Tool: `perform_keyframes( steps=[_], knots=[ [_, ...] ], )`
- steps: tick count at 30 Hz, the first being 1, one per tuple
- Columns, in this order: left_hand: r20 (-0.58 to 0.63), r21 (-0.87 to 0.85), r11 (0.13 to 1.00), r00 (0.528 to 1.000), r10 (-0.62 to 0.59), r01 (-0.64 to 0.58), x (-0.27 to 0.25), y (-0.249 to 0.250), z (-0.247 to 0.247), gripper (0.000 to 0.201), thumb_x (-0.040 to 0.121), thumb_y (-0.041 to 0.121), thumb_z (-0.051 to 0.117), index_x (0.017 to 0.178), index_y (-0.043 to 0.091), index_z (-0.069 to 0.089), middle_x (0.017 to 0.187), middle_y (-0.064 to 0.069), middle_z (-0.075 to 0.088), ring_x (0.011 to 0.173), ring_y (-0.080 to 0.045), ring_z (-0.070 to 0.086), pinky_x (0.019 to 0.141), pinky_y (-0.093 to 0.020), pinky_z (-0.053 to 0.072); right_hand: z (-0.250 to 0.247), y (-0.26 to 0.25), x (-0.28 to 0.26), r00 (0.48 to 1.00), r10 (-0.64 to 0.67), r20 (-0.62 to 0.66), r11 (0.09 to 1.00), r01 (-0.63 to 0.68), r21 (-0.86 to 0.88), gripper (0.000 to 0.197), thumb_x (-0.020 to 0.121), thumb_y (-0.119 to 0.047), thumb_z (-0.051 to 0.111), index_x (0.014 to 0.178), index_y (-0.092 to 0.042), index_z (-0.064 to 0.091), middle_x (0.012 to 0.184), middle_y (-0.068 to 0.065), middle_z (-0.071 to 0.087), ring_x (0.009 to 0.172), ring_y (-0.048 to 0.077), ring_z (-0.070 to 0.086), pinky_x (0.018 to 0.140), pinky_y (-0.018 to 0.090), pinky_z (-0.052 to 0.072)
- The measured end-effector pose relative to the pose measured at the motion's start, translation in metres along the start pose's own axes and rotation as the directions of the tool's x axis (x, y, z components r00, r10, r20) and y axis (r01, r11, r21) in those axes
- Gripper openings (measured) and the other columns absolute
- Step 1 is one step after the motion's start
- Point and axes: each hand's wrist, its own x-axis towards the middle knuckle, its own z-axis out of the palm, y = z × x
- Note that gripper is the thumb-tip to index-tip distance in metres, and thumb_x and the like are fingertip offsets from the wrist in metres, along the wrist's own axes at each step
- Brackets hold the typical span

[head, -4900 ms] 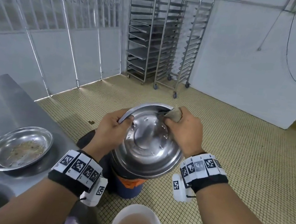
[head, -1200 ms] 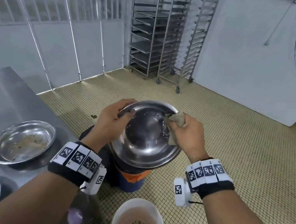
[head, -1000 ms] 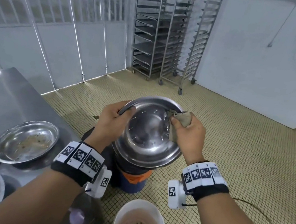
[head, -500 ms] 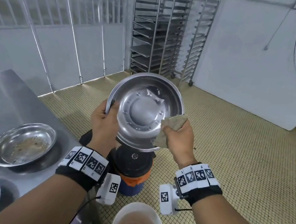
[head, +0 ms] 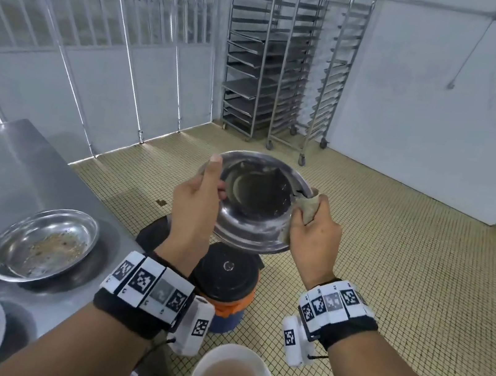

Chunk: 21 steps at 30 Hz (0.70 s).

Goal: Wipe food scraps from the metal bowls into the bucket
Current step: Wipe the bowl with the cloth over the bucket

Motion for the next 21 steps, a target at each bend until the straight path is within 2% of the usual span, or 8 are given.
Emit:
perform_keyframes(
  steps=[2,4,7,9,13,16,18,21],
  knots=[
    [0.078,-0.157,0.964,0.976,-0.203,0.213,0.001,0.009,0.007,0.063,0.092,0.072,0.056,0.104,0.013,0.072,0.084,0.0,0.077,0.084,-0.02,0.071,0.087,-0.044,0.057,0.002,-0.003,-0.004,0.998,-0.06,0.016,0.998,0.06,-0.006,0.025,0.099,-0.025,0.064,0.122,-0.015,0.063,0.063,-0.007,0.062,0.05,0.008,0.061,0.047,0.023,0.053],
    [0.147,-0.281,0.897,0.939,-0.312,0.342,0.003,0.014,0.012,0.056,0.093,0.066,0.06,0.111,0.014,0.068,0.094,-0.003,0.08,0.092,-0.023,0.076,0.084,-0.043,0.058,0.004,-0.004,-0.009,0.991,-0.122,0.053,0.992,0.124,-0.029,0.023,0.1,-0.026,0.064,0.121,-0.017,0.063,0.061,-0.007,0.061,0.047,0.008,0.059,0.043,0.022,0.051],
    [0.178,-0.425,0.808,0.913,-0.367,0.408,0.01,0.01,0.011,0.024,0.101,0.031,0.061,0.1,0.007,0.062,0.093,-0.013,0.079,0.092,-0.029,0.077,0.078,-0.038,0.058,0.006,0.0,-0.016,0.966,-0.222,0.132,0.973,0.228,-0.029,0.026,0.099,-0.017,0.067,0.124,-0.022,0.06,0.061,-0.008,0.059,0.045,0.008,0.056,0.043,0.019,0.049],
    [0.172,-0.515,0.739,0.897,-0.408,0.435,0.018,0.004,0.004,0.015,0.098,0.015,0.057,0.086,0.006,0.057,0.076,-0.012,0.072,0.079,-0.027,0.072,0.071,-0.036,0.059,0.003,0.007,-0.018,0.923,-0.289,0.254,0.952,0.304,-0.023,0.038,0.095,-0.016,0.071,0.131,-0.022,0.06,0.066,-0.008,0.063,0.048,0.008,0.057,0.044,0.011,0.045],
    [0.213,-0.462,0.772,0.899,-0.382,0.437,0.029,-0.01,-0.014,0.015,0.097,0.01,0.052,0.083,0.006,0.056,0.069,-0.007,0.061,0.067,-0.022,0.065,0.062,-0.032,0.058,-0.009,0.019,-0.02,0.868,-0.378,0.322,0.921,0.387,0.039,0.045,0.087,-0.025,0.081,0.128,-0.018,0.066,0.073,-0.019,0.059,0.049,-0.011,0.045,0.051,-0.002,0.033],
    [0.258,-0.326,0.842,0.898,-0.357,0.429,0.034,-0.02,-0.027,0.016,0.101,0.014,0.051,0.105,0.001,0.06,0.085,-0.012,0.073,0.078,-0.027,0.072,0.066,-0.038,0.059,-0.014,0.022,-0.015,0.904,-0.334,0.268,0.942,0.327,0.07,0.03,0.091,-0.03,0.076,0.118,-0.018,0.069,0.073,-0.016,0.066,0.054,-0.006,0.057,0.048,0.007,0.045],
    [0.261,-0.264,0.856,0.887,-0.381,0.445,0.035,-0.024,-0.035,0.029,0.102,0.021,0.06,0.119,-0.001,0.06,0.105,-0.018,0.075,0.092,-0.033,0.075,0.069,-0.041,0.061,-0.015,0.018,-0.008,0.916,-0.289,0.278,0.957,0.281,0.069,0.021,0.093,-0.03,0.076,0.109,-0.018,0.069,0.072,-0.009,0.068,0.056,0.005,0.063,0.047,0.027,0.053],
    [0.27,-0.114,0.894,0.879,-0.393,0.434,0.028,-0.03,-0.041,0.037,0.1,0.031,0.065,0.12,0.0,0.065,0.106,-0.019,0.077,0.097,-0.036,0.076,0.078,-0.043,0.061,-0.014,0.001,0.0,0.917,-0.261,0.302,0.963,0.224,0.154,0.017,0.095,-0.036,0.073,0.1,-0.02,0.07,0.07,-0.007,0.068,0.056,0.01,0.064,0.048,0.037,0.052]
  ],
)
